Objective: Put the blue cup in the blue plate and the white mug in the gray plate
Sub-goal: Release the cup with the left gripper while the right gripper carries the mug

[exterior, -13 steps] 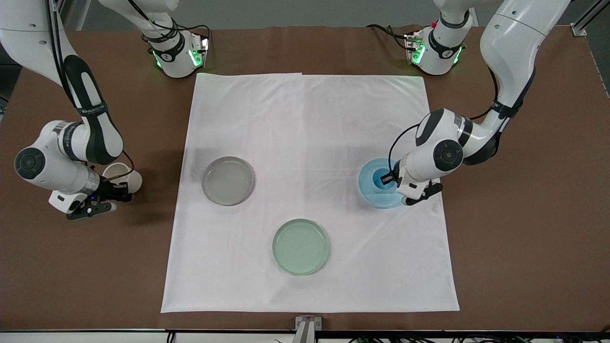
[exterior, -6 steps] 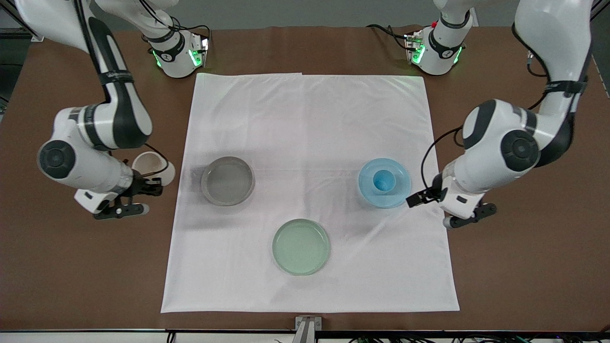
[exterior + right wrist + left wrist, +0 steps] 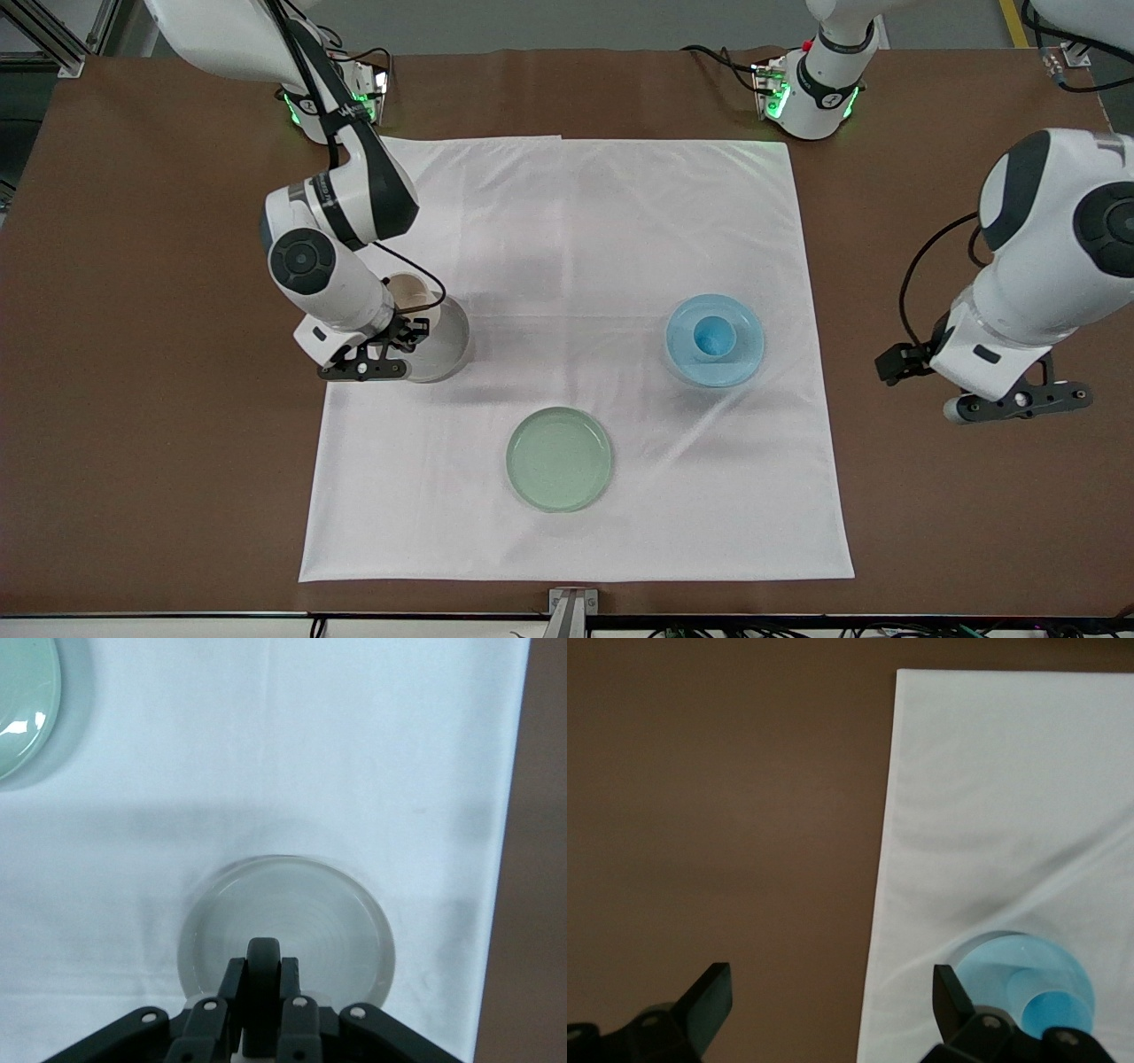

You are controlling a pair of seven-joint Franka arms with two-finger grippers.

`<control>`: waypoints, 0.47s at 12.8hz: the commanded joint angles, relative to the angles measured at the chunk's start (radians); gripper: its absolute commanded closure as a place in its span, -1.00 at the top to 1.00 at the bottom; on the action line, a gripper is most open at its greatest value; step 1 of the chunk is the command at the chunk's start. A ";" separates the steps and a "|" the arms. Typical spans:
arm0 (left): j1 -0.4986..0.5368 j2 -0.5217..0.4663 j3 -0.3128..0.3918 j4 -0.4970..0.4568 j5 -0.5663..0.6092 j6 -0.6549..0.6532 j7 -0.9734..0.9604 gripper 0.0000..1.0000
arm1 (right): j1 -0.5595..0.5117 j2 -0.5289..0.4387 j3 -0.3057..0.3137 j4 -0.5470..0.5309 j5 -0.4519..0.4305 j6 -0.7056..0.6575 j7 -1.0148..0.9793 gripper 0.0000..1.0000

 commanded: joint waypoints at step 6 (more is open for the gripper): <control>-0.150 -0.325 0.304 -0.091 -0.242 -0.222 0.189 1.00 | 0.010 0.108 -0.012 -0.017 0.014 0.101 0.002 -0.99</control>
